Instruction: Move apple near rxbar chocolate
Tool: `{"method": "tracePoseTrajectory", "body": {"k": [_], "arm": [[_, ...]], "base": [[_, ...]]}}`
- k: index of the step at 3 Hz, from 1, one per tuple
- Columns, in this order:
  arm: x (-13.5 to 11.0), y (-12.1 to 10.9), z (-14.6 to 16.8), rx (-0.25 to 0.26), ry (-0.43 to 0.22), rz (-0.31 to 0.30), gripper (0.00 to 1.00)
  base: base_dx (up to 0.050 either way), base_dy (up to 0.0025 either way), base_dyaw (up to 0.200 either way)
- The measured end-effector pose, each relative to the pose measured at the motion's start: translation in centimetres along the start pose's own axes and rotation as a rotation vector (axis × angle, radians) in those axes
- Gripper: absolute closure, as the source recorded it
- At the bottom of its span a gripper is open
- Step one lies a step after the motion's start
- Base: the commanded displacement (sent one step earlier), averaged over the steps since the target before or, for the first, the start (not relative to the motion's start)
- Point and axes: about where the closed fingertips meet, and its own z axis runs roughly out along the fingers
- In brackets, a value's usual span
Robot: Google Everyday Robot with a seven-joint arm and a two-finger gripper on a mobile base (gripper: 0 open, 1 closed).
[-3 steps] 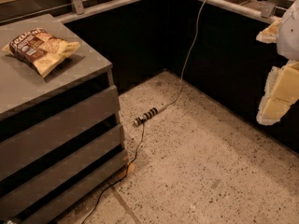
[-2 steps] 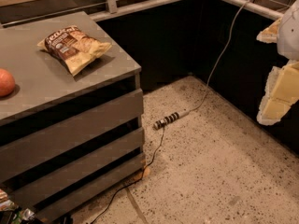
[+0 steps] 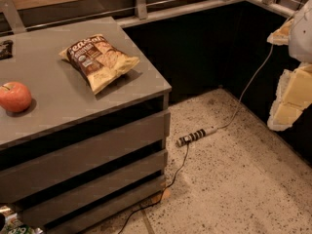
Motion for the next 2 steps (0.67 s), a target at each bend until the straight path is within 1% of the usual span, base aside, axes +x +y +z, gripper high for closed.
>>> {"method": "tracePoseTrajectory", "body": {"k": [1, 2], "arm": [[0.0, 0.0, 0.0, 0.0, 0.0, 0.0, 0.0], [0.0, 0.0, 0.0, 0.0, 0.0, 0.0, 0.0]], "base": [[0.0, 0.00002, 0.184], [0.041, 0.00224, 0.118]]}}
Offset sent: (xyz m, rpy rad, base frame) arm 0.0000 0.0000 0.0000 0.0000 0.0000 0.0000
